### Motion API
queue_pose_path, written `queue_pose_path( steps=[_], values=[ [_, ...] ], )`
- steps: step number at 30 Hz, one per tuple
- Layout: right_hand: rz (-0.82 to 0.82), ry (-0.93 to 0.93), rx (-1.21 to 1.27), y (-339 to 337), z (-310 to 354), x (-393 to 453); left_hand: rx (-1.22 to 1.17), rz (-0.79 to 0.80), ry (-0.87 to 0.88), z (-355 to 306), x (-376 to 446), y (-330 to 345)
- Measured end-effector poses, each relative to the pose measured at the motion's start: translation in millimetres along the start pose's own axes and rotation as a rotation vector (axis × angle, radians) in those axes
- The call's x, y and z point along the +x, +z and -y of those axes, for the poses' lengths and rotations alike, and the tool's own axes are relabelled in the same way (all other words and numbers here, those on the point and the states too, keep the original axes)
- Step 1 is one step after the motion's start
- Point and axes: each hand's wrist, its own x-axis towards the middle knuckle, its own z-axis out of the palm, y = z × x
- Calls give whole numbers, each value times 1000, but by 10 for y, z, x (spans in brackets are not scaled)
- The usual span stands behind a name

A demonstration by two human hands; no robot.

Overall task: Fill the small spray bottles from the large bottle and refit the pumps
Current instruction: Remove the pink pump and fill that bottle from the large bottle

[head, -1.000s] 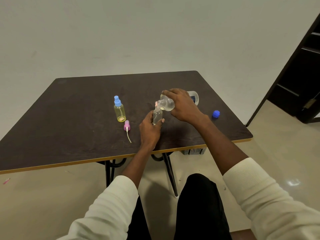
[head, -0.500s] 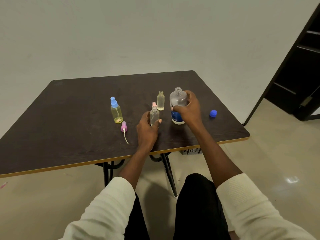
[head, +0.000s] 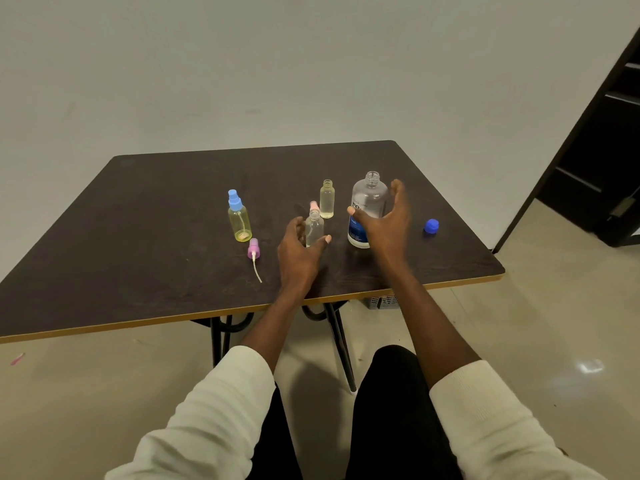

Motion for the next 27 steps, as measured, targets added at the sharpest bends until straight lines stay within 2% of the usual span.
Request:
queue_pose_path(
  steps=[2, 5, 10, 13, 17, 21, 27],
  values=[
    [-97, -121, -32, 37, 37, -140, -35, -33, -10, -52, -25, 4],
    [-125, -273, -50, 102, 65, -342, -129, -136, 42, -132, -115, -14],
    [34, -281, -19, 294, 32, -582, -156, -362, 204, -214, -220, -184],
    [183, -164, -78, 401, 14, -598, -100, -447, 133, -238, -111, -468],
    [323, 8, -142, 531, -86, -508, 202, -394, -71, -33, 74, -865],
    [379, 62, -207, 613, -93, -447, 475, -269, -147, 101, 114, -988],
    [354, 77, -298, 702, -90, -407, 559, -207, -144, 189, 185, -892]
  ],
)
